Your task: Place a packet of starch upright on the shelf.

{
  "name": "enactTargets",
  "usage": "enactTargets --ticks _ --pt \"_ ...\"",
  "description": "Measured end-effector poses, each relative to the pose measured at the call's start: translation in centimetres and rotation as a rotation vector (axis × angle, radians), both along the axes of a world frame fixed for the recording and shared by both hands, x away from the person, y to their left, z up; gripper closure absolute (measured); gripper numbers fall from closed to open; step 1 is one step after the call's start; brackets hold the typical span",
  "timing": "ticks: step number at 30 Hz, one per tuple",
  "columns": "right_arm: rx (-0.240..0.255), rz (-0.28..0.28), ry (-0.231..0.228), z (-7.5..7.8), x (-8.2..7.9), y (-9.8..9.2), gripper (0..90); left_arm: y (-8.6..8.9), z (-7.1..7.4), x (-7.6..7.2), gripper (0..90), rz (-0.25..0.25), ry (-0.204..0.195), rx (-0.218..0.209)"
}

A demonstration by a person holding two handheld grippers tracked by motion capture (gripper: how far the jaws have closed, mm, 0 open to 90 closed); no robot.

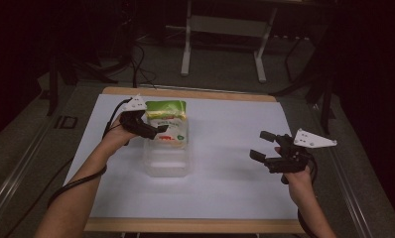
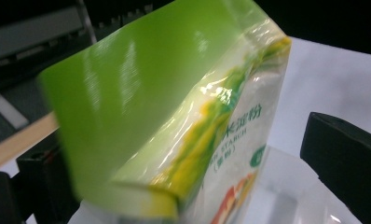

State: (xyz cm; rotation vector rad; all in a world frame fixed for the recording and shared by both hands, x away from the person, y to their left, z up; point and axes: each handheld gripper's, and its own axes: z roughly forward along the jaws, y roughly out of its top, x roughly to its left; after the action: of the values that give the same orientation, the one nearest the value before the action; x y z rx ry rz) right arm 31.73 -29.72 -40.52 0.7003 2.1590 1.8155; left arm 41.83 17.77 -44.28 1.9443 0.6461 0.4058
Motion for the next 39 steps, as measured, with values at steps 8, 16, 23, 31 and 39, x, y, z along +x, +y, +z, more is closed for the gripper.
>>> enactTargets --ticks 8,16,23,31,39 --pt "-0.010 -0.005 0.003 -0.1 -0.1 0.0 13.7 0.4 0.5 -0.8 0.0 0.042 0.043 -0.011" --pt "-0.039 -0.023 0.005 -0.3 -0.4 -0.2 13.7 0.9 1.0 -1.8 0.0 0.061 0.059 -0.028" --pt "-0.030 -0.029 0.016 -0.5 -0.5 -0.6 13.7 1.6 1.3 -3.0 0.0 0.089 0.055 -0.054" --pt "-0.033 -0.026 0.008 -0.5 -0.8 -0.6 13.7 2.2 1.2 -5.4 0.0 0.085 0.078 -0.047" --pt "-0.042 -0.029 0.015 -0.8 -1.1 -0.6 13.7 2.3 0.5 -8.6 0.0 0.082 0.074 -0.044"
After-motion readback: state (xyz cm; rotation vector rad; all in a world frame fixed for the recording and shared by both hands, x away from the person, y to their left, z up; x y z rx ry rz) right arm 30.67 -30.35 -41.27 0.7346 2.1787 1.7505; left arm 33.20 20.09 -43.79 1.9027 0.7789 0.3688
